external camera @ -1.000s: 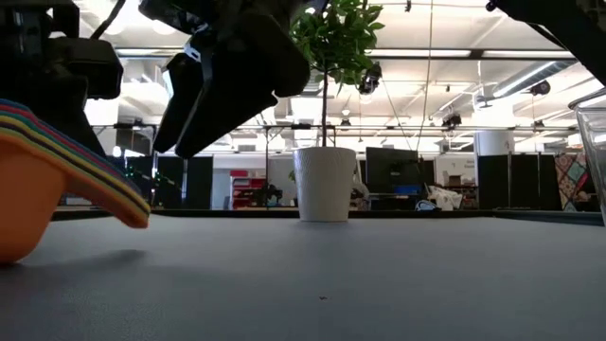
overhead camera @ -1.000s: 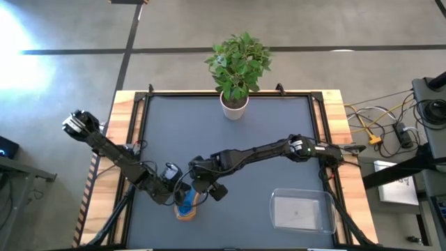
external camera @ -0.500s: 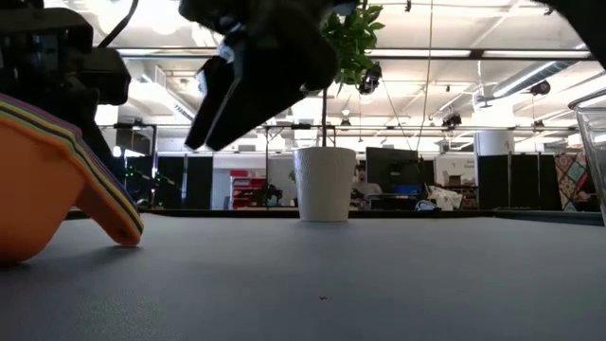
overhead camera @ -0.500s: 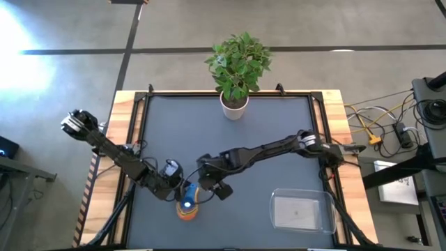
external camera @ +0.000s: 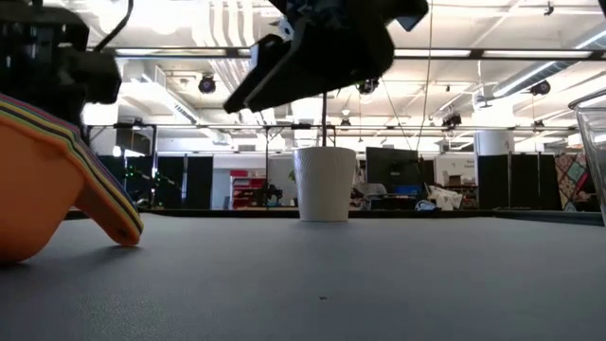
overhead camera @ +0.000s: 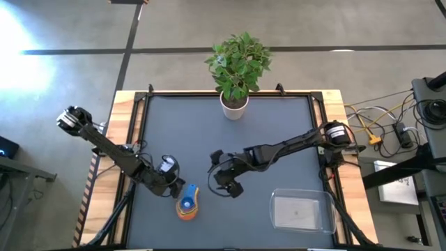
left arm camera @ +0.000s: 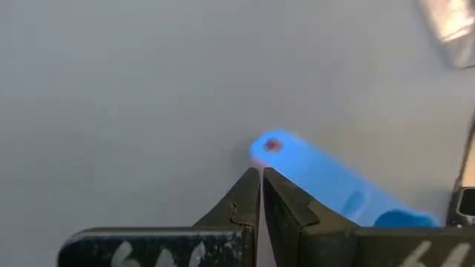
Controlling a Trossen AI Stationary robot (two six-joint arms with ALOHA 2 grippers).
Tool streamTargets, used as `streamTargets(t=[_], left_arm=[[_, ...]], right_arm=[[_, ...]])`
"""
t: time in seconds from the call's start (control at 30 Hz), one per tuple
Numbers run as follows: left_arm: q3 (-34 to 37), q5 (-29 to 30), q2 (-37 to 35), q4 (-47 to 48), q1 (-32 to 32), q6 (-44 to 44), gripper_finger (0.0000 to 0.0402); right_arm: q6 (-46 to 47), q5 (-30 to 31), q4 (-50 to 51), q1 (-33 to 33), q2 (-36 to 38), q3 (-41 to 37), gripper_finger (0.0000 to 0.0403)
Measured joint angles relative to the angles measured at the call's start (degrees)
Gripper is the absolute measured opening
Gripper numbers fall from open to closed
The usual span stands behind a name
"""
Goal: Nest measuring cups in basket
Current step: Adjust the nested measuring cups
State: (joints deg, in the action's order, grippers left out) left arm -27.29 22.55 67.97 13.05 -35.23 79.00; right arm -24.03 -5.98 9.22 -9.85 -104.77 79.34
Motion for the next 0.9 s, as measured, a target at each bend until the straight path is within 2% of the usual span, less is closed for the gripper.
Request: streamTargets(t=[0.13, 0.27, 0.37, 0.63, 0.9], left_arm=[[0.0, -5.1, 1.6, -0.4, 0.0, 4.3, 0.0001], [-1.6, -9.0, 6.1, -4.5, 0.0, 4.6, 0.0001], [-4.2, -10.9, 10.1, -4.1, 0.2, 4.0, 0.0001], [-10.7, -11.6, 18.2, -4.3, 1.7, -4.3, 0.0001], [-16.3, -11.3, 19.7, -3.9, 3.8, -17.3, 0.0001]], right_arm=[[0.0, 0.0, -0.3, 0.0, 0.0, -1.4, 0.0341], [0.0, 0.0, -0.6, 0.0, -0.1, -1.9, 0.0341], [0.0, 0.0, -0.6, 0.0, -0.1, -2.2, 0.0341], [0.3, -0.2, -1.3, 0.0, -0.1, -2.2, 0.0341], [1.0, -2.6, -1.6, -0.2, 0.0, -2.1, 0.0341]])
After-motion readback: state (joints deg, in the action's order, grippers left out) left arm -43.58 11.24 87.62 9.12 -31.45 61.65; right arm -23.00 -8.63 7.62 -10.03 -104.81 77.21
